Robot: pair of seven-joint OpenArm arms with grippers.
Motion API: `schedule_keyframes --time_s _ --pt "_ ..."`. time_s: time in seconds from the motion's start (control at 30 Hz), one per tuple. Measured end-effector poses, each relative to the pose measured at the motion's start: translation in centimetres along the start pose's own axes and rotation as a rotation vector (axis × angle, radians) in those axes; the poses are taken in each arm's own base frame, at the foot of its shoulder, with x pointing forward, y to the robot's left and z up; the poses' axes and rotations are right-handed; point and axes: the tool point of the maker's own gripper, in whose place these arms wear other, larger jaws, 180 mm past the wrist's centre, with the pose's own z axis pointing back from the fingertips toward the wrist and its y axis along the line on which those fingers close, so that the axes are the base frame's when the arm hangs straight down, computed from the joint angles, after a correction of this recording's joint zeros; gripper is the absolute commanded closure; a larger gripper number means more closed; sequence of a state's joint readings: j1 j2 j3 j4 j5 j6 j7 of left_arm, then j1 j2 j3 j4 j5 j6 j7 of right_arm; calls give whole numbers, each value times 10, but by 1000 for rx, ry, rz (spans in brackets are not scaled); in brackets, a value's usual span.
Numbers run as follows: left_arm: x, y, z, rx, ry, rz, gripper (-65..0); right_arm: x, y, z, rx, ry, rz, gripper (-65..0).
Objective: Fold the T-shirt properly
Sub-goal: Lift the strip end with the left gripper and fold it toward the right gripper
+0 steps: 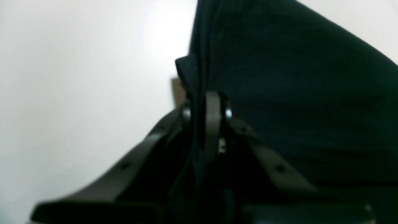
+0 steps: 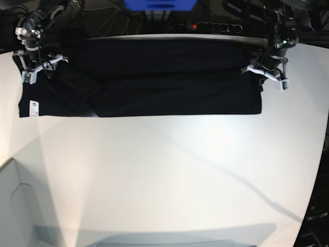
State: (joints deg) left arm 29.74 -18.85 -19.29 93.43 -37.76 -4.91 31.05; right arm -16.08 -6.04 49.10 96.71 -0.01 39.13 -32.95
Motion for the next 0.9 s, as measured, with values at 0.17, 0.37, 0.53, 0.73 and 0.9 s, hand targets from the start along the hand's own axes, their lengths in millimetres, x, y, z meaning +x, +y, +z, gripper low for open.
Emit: schedule_keyframes --time_s 0.17,0.37,0.53,0.73,0.9 --pt "3 -32 18 -58 19 -52 0 0 0 0 0 0 0 -340" --pt "40 -89 43 -173 -133 -58 0 2 1 -1 1 2 -1 -340" --pt "19 -136 36 -286 -77 -79 0 4 2 -2 2 -5 -2 -340" --pt "-1 -213 30 -428 -58 -224 0 5 0 -3 1 -2 6 -340" --pt "-2 -281 37 -559 -93 -310 0 11 3 -6 18 -3 39 -340"
